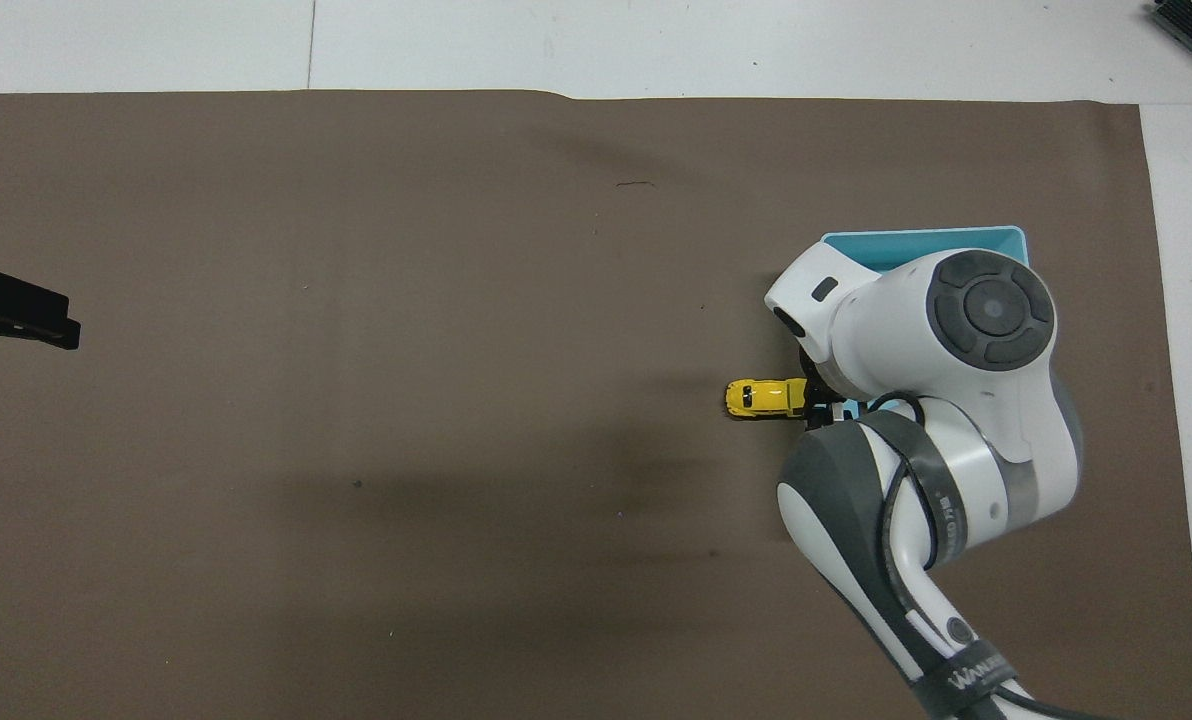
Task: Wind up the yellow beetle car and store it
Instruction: 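Grasp the yellow car beside the bin with the right gripper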
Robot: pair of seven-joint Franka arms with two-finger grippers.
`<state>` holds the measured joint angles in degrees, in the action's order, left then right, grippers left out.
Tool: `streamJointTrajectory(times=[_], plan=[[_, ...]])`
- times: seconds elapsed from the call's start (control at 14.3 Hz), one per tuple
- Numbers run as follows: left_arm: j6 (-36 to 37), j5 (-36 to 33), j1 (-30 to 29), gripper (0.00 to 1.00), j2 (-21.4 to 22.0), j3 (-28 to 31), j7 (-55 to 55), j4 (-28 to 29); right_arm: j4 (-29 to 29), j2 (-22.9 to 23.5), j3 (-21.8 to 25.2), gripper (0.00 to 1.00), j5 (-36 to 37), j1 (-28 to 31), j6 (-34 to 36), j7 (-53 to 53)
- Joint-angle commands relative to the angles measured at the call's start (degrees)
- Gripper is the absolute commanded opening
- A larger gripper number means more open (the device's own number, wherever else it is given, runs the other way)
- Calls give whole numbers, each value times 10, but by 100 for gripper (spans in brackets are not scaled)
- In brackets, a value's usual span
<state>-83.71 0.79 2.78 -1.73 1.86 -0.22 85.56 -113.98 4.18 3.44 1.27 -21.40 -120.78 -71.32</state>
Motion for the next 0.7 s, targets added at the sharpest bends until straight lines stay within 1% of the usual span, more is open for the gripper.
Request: streamJointTrajectory(times=[0.0, 0.28, 0.63], plan=[[8, -1, -5, 100, 6, -5, -6, -1, -40, 1, -2, 100, 6, 4, -44, -15], [8, -1, -5, 100, 6, -5, -6, -1, -89, 18, -2, 100, 6, 3, -112, -18], [8, -1, -5, 100, 6, -5, -6, -1, -92, 64, -2, 100, 6, 2, -169, -15]])
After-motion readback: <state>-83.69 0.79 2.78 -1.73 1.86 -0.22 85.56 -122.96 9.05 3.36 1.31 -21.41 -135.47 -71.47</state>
